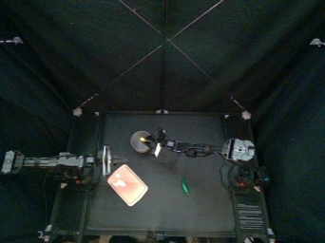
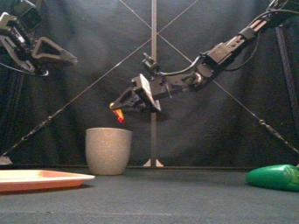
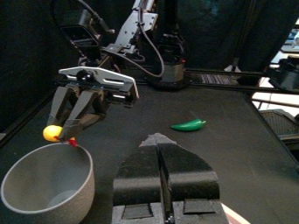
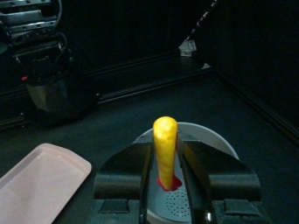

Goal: Pick the shrimp then place it in the grey bowl
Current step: Drop shrimp in the grey bowl and return to neutral

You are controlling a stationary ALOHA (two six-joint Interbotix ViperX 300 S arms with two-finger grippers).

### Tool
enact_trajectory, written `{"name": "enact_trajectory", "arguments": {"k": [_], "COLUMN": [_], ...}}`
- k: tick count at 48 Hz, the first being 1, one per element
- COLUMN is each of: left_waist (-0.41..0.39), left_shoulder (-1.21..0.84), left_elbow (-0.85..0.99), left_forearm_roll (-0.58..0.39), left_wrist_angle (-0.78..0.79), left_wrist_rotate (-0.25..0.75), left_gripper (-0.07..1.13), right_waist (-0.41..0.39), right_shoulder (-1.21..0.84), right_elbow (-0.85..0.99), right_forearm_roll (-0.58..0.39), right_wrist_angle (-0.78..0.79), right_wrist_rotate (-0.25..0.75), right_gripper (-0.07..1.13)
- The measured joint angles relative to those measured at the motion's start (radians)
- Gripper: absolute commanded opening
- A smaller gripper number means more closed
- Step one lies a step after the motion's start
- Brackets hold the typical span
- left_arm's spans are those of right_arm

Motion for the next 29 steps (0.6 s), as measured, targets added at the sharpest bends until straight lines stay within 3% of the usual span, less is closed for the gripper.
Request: {"name": "enact_trajectory", "arguments": {"k": [16, 29], "left_waist": [0.002, 0.002], "left_shoulder": [0.002, 0.002], "left_elbow": [0.0, 0.0], "left_forearm_roll": [0.002, 0.002], "left_wrist_angle": [-0.006, -0.006], "left_wrist_rotate": [0.0, 0.0], "left_gripper": [0.02, 0.02], "right_waist": [-0.002, -0.002], "right_shoulder": [0.018, 0.025], "right_elbow": [-0.021, -0.021], "right_forearm_roll": [0.009, 0.012], "right_wrist_angle": [0.002, 0.009], "right_wrist_rotate": [0.005, 0.0], "right_gripper": [0.96, 0.97]}}
